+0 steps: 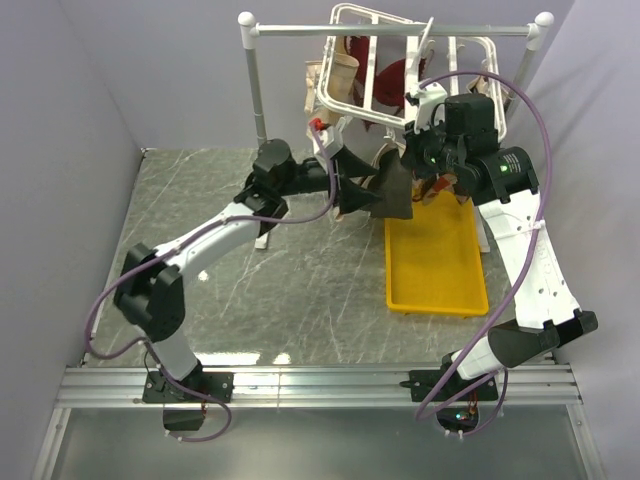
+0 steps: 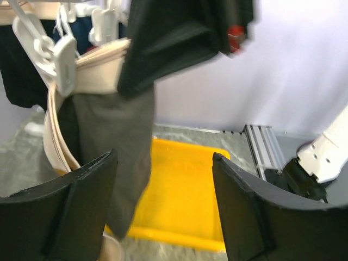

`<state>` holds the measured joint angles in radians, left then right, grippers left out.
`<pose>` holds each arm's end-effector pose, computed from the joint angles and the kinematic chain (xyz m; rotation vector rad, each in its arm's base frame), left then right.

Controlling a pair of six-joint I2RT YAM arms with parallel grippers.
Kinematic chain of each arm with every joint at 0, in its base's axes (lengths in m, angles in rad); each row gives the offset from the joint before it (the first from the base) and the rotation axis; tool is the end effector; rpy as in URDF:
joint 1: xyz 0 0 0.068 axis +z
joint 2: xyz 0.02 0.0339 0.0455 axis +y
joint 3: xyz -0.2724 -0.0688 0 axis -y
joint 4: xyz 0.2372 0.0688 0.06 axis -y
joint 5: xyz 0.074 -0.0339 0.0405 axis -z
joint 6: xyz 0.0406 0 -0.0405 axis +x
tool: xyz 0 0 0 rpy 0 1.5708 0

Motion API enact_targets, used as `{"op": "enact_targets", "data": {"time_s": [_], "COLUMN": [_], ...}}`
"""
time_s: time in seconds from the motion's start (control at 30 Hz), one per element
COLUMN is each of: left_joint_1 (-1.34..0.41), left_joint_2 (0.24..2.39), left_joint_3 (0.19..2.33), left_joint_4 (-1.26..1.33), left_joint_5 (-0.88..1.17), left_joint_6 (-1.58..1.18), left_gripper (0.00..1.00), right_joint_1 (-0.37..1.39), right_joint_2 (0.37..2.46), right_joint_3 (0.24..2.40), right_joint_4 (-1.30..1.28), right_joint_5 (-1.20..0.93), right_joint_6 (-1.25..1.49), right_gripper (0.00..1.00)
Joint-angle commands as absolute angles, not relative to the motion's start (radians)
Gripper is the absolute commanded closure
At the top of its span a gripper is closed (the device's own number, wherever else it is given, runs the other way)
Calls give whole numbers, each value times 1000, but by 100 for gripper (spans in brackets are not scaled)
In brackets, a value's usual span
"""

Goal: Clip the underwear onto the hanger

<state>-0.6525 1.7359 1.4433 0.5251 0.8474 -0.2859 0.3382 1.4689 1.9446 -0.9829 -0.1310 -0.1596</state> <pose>0.3052 -0.2715 0.3945 1.0063 1.1909 -1.3191 0.2582 0.0964 0.4910 -0.5904 1.9970 0.2451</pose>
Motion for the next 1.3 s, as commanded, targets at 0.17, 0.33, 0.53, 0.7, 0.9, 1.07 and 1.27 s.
{"op": "enact_targets", "data": {"time_s": [0.17, 0.33, 0.53, 0.7, 0.9, 1.07, 1.27], "left_joint_1": [-618, -609, -618, -670, -732, -752, -752], "left_joint_2": [1508, 1476, 1512, 1558, 1627, 1661, 1684], "left_joint_3": [1232, 1141, 1057, 1029, 1048, 1048, 1048], "left_joint_4": [454, 442, 483, 534, 581, 612, 649], "left_joint_5": [736, 693, 669, 640, 579, 465, 315], "left_joint_6": [-152, -35, 149, 224, 261, 314, 345], "left_gripper": [21, 18, 6, 3, 6, 12, 15], "right_joint_1": [345, 344, 336, 331, 324, 315, 311], "right_joint_2": [1430, 1437, 1431, 1416, 1404, 1402, 1388], "right_joint_3": [1965, 1980, 1980, 1954, 1928, 1933, 1921], "right_joint_4": [-923, -913, -888, -873, -854, -857, -859], "right_joint_5": [-112, -109, -101, -89, -83, -92, -110], "right_joint_6": [-170, -172, -175, -166, -153, -155, -164], "right_gripper": [100, 100, 100, 100, 100, 100, 100]}}
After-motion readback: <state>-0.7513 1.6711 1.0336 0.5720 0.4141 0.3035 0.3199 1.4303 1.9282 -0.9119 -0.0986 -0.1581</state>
